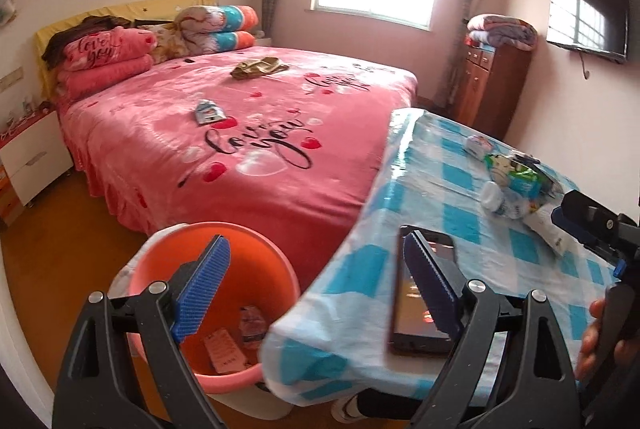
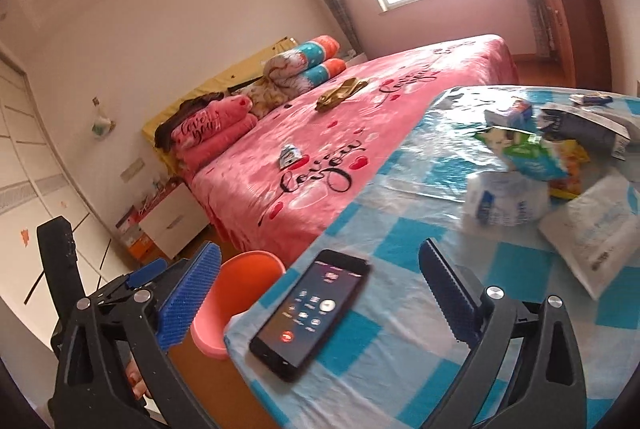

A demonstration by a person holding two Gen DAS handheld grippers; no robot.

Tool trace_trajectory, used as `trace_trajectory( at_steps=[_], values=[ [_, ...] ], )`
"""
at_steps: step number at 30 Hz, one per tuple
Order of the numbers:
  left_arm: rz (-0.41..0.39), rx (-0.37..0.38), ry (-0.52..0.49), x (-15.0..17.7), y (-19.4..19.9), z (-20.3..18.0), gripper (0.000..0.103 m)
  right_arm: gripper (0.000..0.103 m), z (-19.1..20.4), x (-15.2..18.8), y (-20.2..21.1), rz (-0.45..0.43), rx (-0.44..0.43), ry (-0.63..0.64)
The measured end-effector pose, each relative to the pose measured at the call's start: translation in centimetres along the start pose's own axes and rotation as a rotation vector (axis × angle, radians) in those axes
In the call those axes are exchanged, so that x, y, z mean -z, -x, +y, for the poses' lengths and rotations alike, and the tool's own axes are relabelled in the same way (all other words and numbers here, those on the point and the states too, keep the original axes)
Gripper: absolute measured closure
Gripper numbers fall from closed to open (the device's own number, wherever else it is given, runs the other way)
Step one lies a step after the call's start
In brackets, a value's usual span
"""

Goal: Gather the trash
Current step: 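Move both open tools back over the trash on the table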

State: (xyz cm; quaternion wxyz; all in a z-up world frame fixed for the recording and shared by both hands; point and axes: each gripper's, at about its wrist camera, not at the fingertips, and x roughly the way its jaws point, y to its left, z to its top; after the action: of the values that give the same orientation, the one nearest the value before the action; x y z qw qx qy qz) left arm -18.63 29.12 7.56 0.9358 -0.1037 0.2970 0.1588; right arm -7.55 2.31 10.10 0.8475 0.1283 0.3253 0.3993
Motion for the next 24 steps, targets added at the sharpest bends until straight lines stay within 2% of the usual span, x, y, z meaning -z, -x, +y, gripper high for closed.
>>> trace_trajectory(
  at_steps=[24],
  values=[
    [0.090, 0.155, -0.194, -1.1, -2.6, -14.1, 0.014, 0.005, -13.9, -0.1, 6.0, -0.032, 0.226, -0.220]
  ],
)
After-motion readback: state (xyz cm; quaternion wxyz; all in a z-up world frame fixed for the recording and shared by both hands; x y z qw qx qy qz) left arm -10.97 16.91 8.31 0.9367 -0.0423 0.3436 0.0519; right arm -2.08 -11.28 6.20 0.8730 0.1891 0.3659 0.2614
